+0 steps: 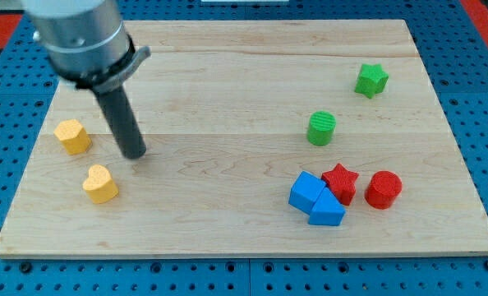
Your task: Push yellow hexagon closer to the yellow heart
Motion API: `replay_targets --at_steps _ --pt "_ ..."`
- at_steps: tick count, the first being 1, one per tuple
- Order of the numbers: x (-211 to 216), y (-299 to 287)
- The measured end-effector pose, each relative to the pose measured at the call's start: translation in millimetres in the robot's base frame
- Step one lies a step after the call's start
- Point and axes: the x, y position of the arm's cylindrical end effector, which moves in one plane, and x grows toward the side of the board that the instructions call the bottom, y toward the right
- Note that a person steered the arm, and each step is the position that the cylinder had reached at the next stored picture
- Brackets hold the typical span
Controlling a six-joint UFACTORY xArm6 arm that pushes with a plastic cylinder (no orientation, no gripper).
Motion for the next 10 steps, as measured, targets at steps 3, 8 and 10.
replay_targets --at_steps 3,8,10 --pt "-43.0 -64.6" --pt "-7.6 -80.2" --pt "18.6 -147.9"
